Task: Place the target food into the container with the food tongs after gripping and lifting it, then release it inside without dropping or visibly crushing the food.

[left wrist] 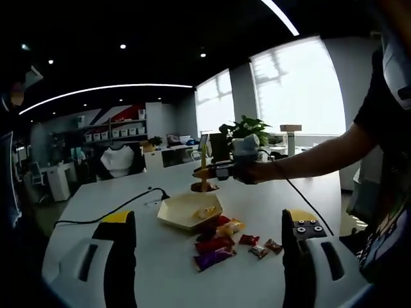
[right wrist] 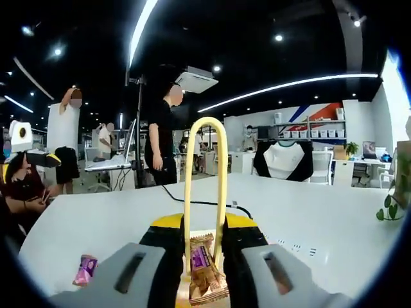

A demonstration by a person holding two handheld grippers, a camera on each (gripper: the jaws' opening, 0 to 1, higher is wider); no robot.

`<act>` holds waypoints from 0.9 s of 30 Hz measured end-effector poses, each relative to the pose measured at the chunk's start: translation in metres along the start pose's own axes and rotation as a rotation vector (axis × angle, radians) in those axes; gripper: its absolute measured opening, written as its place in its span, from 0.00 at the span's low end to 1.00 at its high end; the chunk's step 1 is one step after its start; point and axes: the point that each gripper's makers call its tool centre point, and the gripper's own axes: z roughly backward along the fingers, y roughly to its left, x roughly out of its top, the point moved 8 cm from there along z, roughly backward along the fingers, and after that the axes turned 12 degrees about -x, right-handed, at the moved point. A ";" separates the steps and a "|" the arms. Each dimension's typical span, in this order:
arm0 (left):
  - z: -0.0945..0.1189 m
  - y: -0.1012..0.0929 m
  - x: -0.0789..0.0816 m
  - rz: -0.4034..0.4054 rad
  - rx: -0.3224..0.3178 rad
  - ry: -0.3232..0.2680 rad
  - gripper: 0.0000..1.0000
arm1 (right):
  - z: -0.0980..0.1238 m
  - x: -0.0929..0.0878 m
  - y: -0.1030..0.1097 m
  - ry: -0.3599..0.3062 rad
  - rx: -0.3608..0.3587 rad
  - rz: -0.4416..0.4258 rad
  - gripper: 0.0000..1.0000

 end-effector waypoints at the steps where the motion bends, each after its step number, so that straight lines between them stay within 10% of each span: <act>1: 0.000 0.000 0.001 -0.001 0.001 0.001 1.00 | -0.003 -0.002 -0.001 0.010 -0.005 0.010 0.17; 12: 0.000 0.000 0.003 -0.006 0.007 0.008 1.00 | -0.024 -0.037 -0.018 0.140 -0.076 0.079 0.17; 22: 0.002 0.006 0.003 -0.007 0.020 0.013 1.00 | -0.031 -0.045 -0.015 0.166 -0.067 0.052 0.18; 25: 0.002 0.006 0.002 -0.001 0.021 0.010 0.99 | -0.031 -0.044 -0.007 0.144 -0.009 -0.071 0.21; 27: 0.001 0.007 0.000 -0.004 0.022 0.014 0.99 | -0.029 -0.041 -0.011 0.138 -0.054 0.020 0.22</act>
